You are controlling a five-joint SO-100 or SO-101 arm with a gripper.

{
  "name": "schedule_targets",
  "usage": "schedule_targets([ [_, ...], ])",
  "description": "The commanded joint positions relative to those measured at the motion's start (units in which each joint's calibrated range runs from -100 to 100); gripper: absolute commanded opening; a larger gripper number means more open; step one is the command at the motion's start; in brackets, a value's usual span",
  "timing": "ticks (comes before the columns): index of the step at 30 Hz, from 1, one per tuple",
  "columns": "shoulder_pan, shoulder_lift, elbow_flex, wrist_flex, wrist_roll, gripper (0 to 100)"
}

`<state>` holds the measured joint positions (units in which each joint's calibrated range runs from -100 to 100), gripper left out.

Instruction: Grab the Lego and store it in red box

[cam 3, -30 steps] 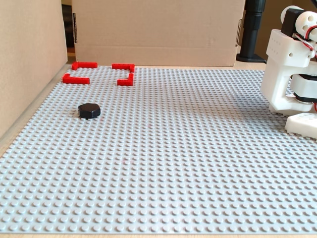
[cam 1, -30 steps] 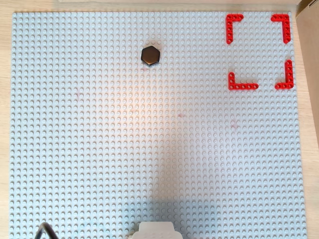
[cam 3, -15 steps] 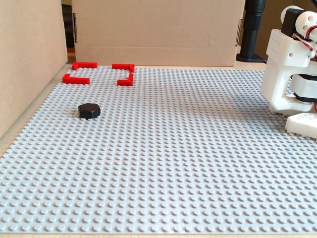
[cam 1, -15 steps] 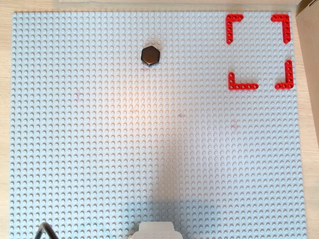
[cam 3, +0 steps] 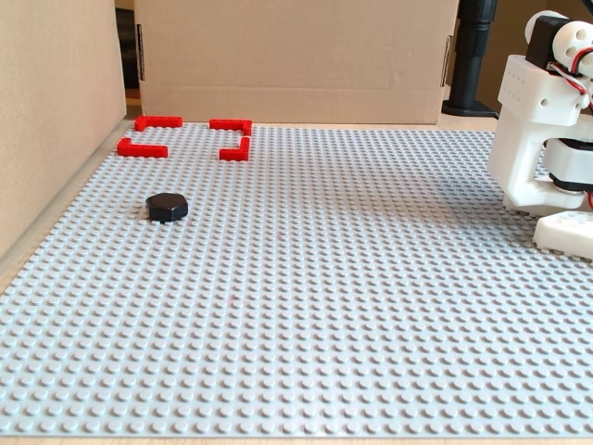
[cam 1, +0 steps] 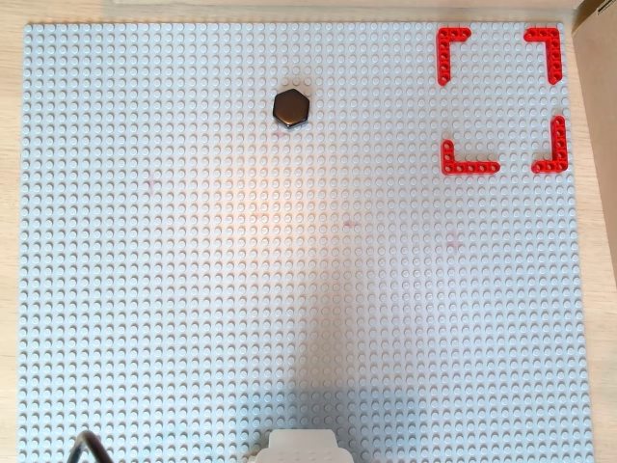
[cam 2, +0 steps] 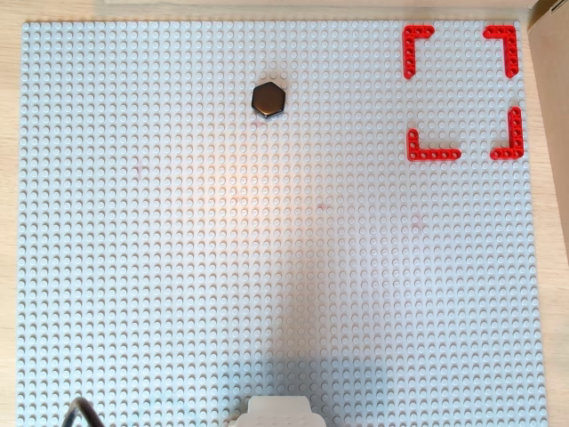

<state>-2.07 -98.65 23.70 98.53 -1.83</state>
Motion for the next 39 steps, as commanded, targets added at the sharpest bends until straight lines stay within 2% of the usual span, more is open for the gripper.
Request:
schedule_targets([
  [1,-0.27,-0.59,0.02,0.33,0.27,2],
  [16,-0.35,-0.42,0.02,0.24,0.48,2],
  [22,-1.46,0.77,-8.25,-4.5,5.9,3],
  [25,-4.89,4.83,-12.88,-5.81,7.56,5],
  [32,-12.03,26.53,-22.98,-0.9,8.08,6],
  [39,-12.41,41.19,-22.98,-0.72,8.24,6],
])
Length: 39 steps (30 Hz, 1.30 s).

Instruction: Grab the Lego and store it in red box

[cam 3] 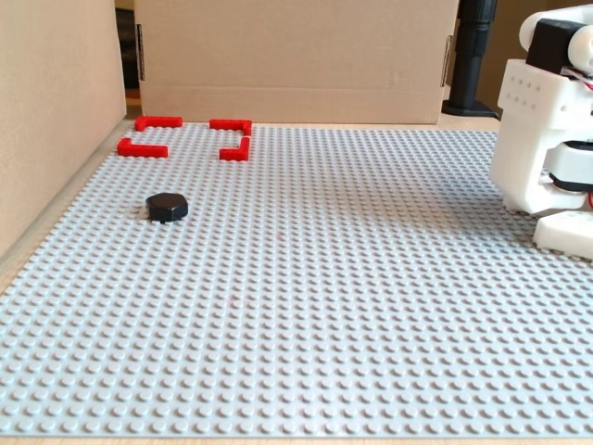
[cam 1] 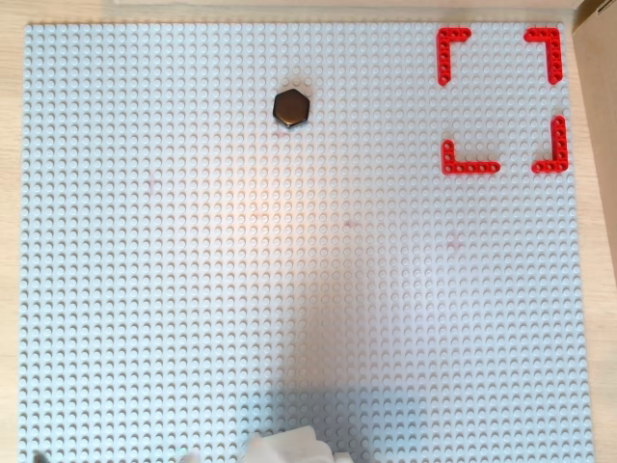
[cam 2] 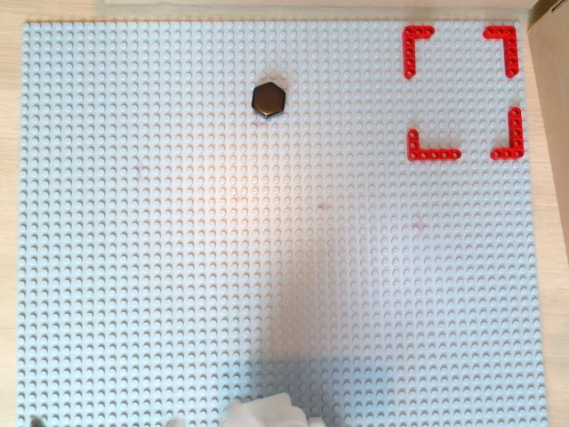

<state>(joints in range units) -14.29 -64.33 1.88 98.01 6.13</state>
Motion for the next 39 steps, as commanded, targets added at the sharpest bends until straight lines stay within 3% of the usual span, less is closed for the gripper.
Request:
schedule_targets([
  [1,-0.19,8.73,-1.15,-0.21,0.28,6],
  [16,1.97,31.53,-1.15,0.23,2.89,6],
  [26,11.79,48.48,-1.33,-8.89,4.55,7],
  [39,8.67,64.67,-1.15,-16.7,2.47,7],
])
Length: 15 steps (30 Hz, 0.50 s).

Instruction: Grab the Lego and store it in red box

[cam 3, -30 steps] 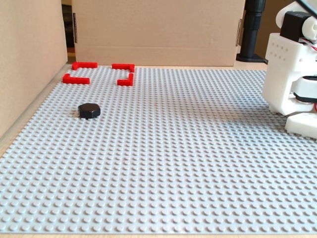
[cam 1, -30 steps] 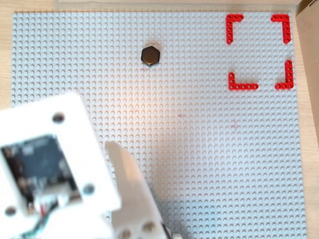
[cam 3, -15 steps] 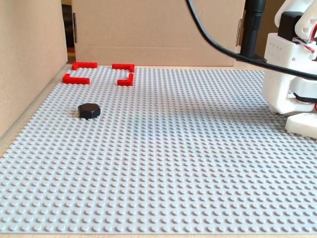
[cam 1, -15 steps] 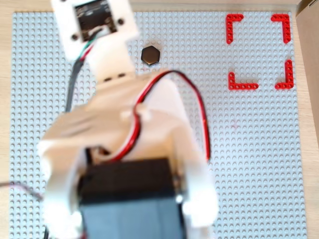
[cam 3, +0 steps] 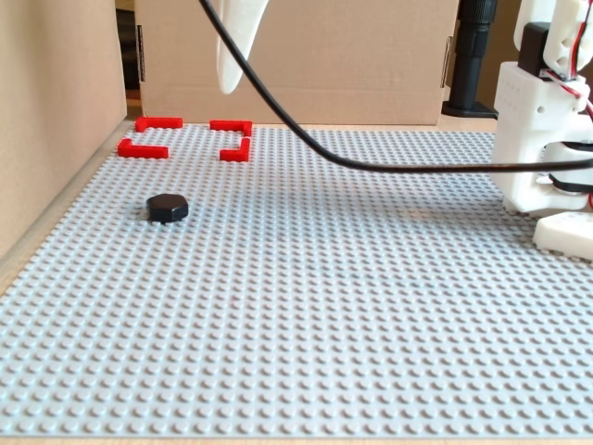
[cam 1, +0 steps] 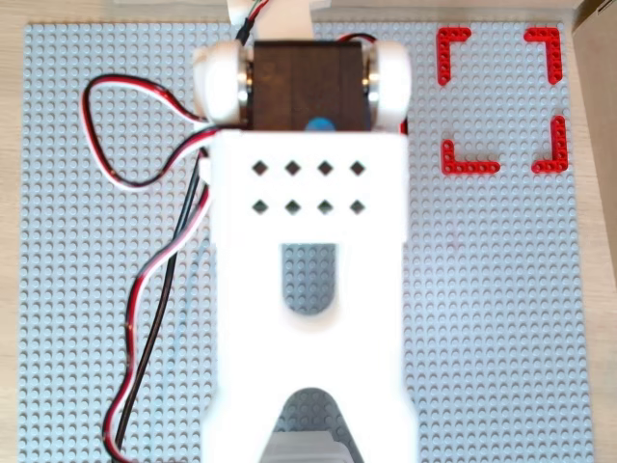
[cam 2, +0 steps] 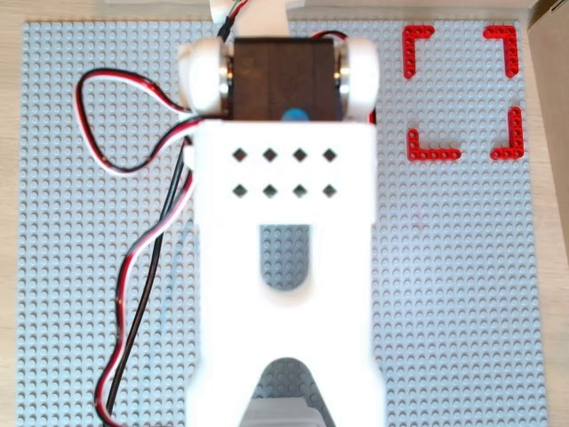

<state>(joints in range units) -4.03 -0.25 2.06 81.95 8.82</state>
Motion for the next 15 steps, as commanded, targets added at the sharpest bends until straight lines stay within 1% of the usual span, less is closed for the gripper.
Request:
schedule_targets([
  [1,-2.4,0.76,-1.33,-0.64,-0.27,8],
  [5,-3.89,1.78,-1.24,-2.48,-0.27,15],
  [7,-3.89,1.78,-1.24,-4.14,-0.27,17],
  [11,-3.89,3.56,-0.78,-6.34,-0.27,17],
  [15,-3.37,9.66,-0.6,-9.23,-0.27,17],
])
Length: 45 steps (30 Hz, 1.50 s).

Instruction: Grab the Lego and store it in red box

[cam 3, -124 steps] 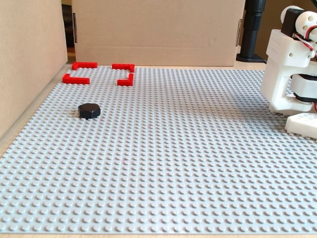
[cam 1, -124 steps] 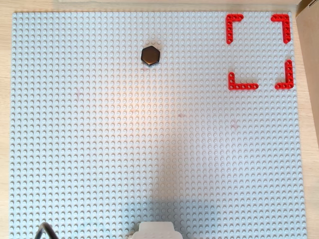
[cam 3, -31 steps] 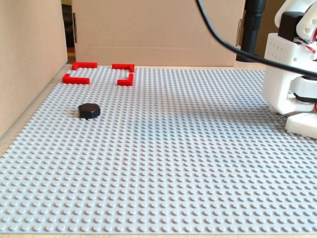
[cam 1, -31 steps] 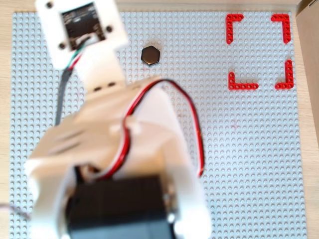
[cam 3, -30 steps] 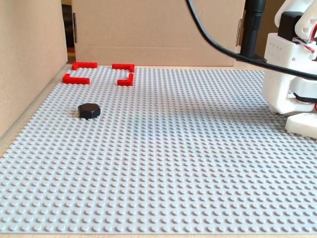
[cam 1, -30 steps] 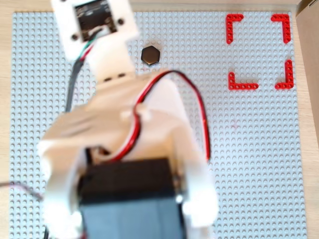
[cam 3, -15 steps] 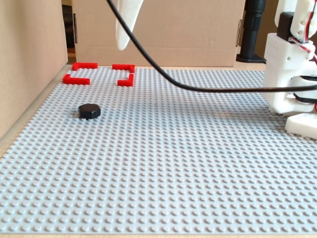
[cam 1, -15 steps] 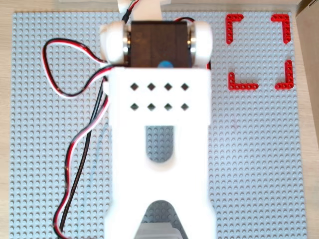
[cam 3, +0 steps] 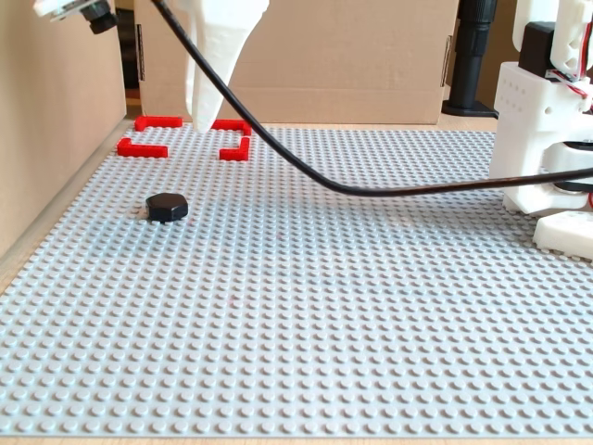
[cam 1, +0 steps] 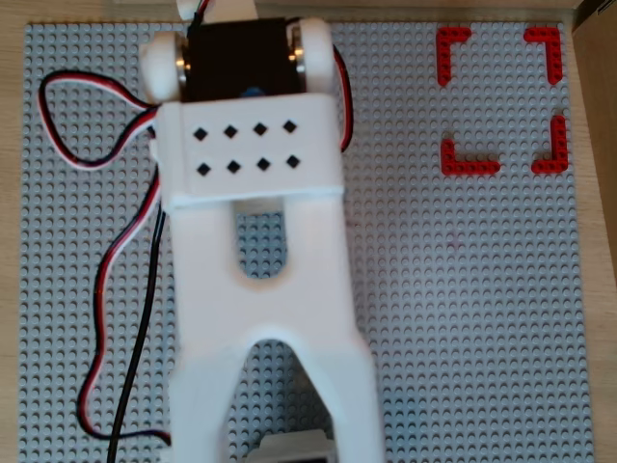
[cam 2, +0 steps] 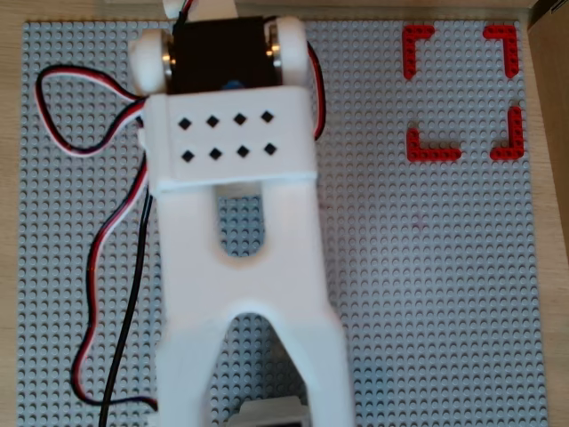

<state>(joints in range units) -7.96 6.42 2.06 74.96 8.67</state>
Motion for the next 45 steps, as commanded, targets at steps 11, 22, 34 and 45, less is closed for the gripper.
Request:
schedule_targets([
  [11,0.41,12.9,-1.33,-7.41,-0.12,17],
  [22,0.48,12.64,-2.15,-11.71,-0.02,17],
  [34,2.86,13.24,-2.06,-12.76,0.03,17],
  [45,6.43,12.73,-2.24,-13.82,-0.12,17],
])
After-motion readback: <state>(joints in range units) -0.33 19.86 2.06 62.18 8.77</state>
